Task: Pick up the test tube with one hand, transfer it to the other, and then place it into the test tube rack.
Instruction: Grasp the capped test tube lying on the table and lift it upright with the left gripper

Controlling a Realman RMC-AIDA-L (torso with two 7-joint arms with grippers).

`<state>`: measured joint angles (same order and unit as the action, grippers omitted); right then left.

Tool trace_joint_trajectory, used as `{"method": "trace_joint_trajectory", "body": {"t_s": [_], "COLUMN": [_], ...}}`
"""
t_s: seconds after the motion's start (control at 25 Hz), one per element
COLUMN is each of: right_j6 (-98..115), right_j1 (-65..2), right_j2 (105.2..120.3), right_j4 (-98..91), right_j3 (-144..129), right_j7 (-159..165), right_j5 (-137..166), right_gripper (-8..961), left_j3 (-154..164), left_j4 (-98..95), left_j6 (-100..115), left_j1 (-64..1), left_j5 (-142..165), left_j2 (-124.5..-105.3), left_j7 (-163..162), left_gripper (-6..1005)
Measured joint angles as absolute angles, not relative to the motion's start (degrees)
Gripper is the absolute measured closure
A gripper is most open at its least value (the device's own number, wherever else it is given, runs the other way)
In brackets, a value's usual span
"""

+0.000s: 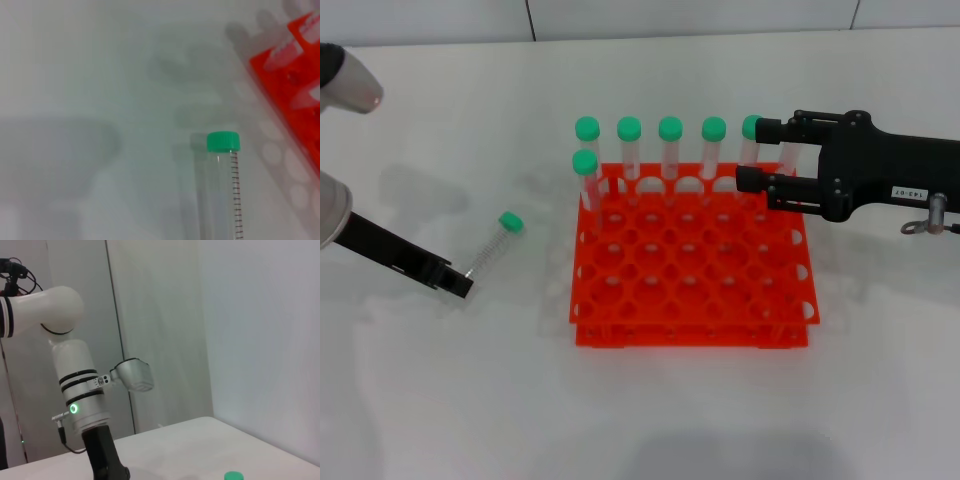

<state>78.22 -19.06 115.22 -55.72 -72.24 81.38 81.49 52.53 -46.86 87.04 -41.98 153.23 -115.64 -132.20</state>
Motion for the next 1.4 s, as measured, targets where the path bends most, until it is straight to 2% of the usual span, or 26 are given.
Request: {"method": "trace_joint_trajectory", "body": {"t_s": [0.2,0.48,0.88,1.12,1.4], "right_j6": [78.1,78.0,78.0,77.9,77.9], "right_j1": [-19.1,-19.1,-18.9,-19.1,-19.4], "right_j2": [115.22,115.22,115.23,115.22,115.22], "right_j4": [-55.7,-55.6,-55.6,-55.6,-55.6], "right_j3": [-72.2,-72.2,-71.5,-71.3,-70.7], "right_j7": [81.3,81.3,81.2,81.2,81.2], "right_j5": [81.1,80.9,80.8,80.7,80.7], "right_gripper": [319,318,319,318,319], "left_j3": [51.9,50.9,46.8,46.7,47.1], "left_j4": [-48.0,-53.1,-63.0,-63.3,-62.5], "left_j6": [86.6,84.8,83.3,82.4,82.2], "left_j1": [-41.0,-38.4,-31.2,-29.6,-29.5], "left_j5": [152.9,148.5,125.7,114.0,107.8], "left_j2": [-115.42,-116.45,-116.67,-116.87,-118.54], "left_j7": [-131.5,-128.1,-119.2,-112.7,-104.1], "left_gripper": [804,804,804,804,804]}}
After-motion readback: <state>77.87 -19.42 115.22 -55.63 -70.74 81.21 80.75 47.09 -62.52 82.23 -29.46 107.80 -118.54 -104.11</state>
